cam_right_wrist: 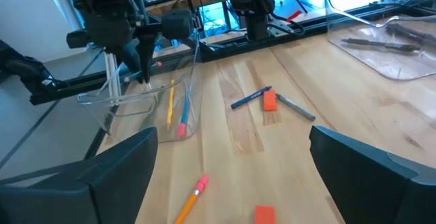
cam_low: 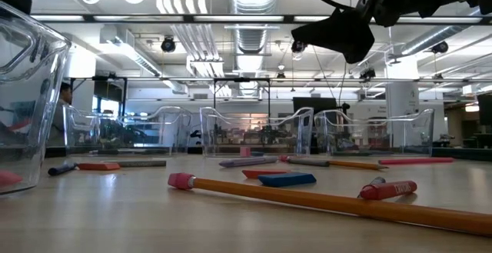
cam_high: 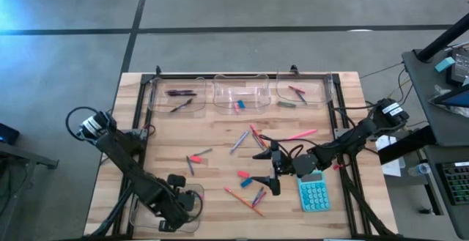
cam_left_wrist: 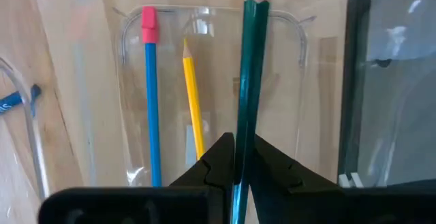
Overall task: Sort crayons/erasers/pens/pencils in bins
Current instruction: Put the dark green pencil into the bottom transparent bin, then put the orange pencil into the bottom transparent bin
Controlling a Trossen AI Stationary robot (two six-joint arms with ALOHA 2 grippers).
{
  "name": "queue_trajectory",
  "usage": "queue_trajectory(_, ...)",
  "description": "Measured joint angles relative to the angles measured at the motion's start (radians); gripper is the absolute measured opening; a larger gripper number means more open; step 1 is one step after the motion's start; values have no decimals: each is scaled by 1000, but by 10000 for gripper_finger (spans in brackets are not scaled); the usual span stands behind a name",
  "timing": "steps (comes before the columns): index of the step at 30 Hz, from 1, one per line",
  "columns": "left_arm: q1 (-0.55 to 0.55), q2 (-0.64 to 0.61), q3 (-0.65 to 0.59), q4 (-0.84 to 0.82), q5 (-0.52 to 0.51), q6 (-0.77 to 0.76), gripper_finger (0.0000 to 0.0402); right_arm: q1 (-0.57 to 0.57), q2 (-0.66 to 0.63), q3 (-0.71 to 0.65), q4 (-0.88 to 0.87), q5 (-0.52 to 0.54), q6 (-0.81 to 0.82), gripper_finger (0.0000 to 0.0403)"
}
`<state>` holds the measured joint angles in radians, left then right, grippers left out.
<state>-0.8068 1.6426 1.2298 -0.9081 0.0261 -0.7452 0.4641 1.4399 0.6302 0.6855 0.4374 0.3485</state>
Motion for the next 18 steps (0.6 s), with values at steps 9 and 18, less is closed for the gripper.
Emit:
queue_trajectory(9,0,3,0,0,-17,-7,112,0,0,0,-1,0,0,370)
queue_trajectory(18,28,-92,97,-92,-328,89,149,-2,0,0,-2,18,-9,370)
